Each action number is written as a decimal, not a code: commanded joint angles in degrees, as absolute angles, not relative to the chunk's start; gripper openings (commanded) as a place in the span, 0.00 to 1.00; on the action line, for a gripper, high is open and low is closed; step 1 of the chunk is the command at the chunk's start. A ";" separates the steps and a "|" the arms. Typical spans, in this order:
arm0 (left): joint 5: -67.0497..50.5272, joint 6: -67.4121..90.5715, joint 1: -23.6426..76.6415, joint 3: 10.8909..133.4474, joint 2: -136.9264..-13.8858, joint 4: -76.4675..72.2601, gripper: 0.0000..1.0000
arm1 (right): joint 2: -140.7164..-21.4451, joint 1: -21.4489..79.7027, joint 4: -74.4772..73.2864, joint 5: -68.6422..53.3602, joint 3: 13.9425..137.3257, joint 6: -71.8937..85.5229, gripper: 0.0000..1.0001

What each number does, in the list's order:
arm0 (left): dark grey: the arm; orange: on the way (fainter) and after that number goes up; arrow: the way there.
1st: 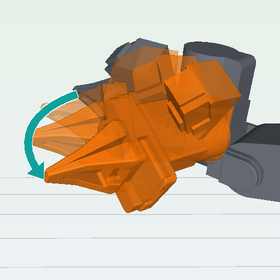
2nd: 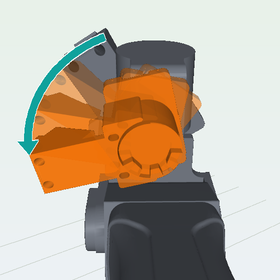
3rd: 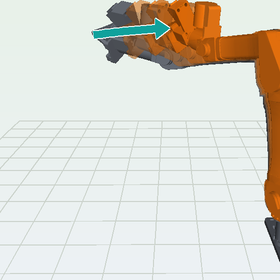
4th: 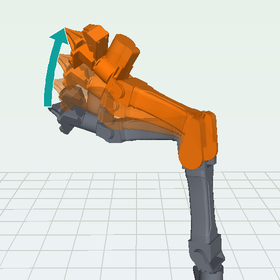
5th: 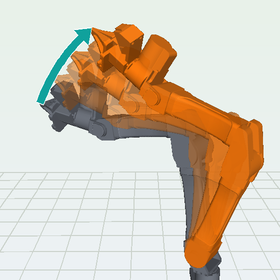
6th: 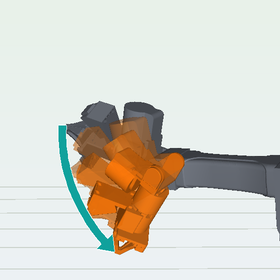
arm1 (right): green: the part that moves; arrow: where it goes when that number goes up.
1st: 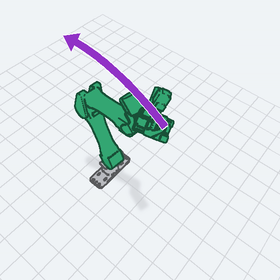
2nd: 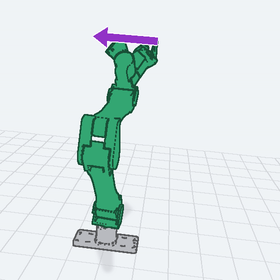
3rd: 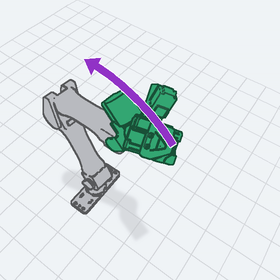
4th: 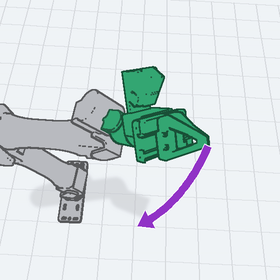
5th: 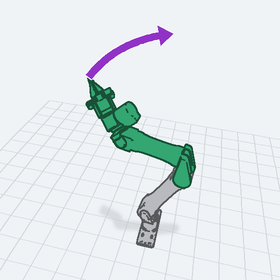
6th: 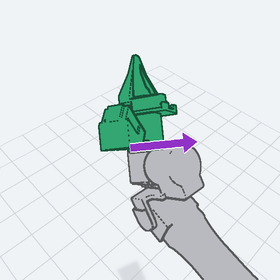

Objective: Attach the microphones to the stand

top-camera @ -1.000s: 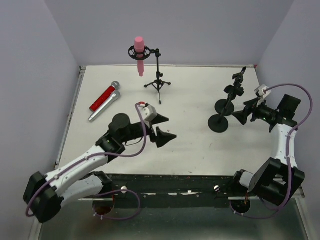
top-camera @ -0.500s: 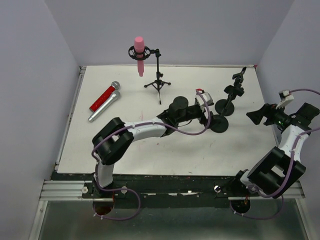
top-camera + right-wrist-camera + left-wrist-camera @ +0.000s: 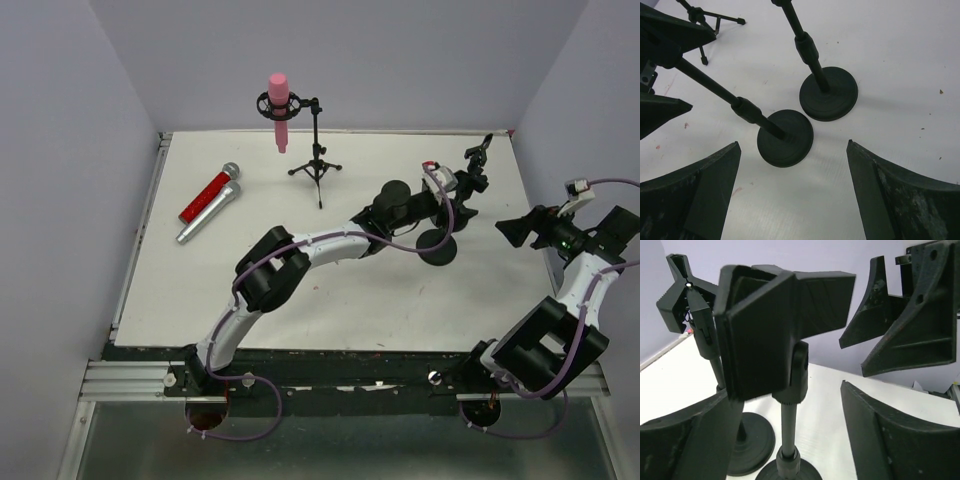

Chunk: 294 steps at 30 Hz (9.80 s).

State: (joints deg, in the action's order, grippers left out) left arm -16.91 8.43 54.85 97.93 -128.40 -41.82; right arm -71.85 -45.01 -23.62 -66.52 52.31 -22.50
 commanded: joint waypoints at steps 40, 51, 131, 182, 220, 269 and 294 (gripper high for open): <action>-15.21 7.56 45.01 43.87 -88.42 -53.88 0.00 | -70.49 -47.20 -26.80 -77.51 50.18 -24.43 0.95; -13.89 7.29 42.89 39.38 -87.45 -55.63 0.19 | -70.22 -44.92 -31.54 -78.84 51.24 -28.20 0.95; 3.96 -8.88 -3.96 111.62 -127.00 49.92 0.64 | -71.37 -22.50 -39.29 -72.86 56.34 -25.40 1.00; 11.96 -12.22 -5.01 104.68 -123.93 51.85 0.40 | -73.30 -22.50 -48.34 -75.15 60.12 -32.78 1.00; -4.65 -3.08 -5.54 88.51 -104.34 47.56 0.56 | -72.07 -22.50 -49.13 -75.94 60.03 -33.84 1.00; -14.85 -35.38 33.56 36.85 -48.11 45.96 0.78 | -68.55 -22.50 -40.96 -76.99 56.51 -26.98 1.00; -11.95 -44.82 47.28 36.91 -71.89 35.95 0.67 | -67.06 -22.59 -40.78 -77.34 56.51 -26.81 1.00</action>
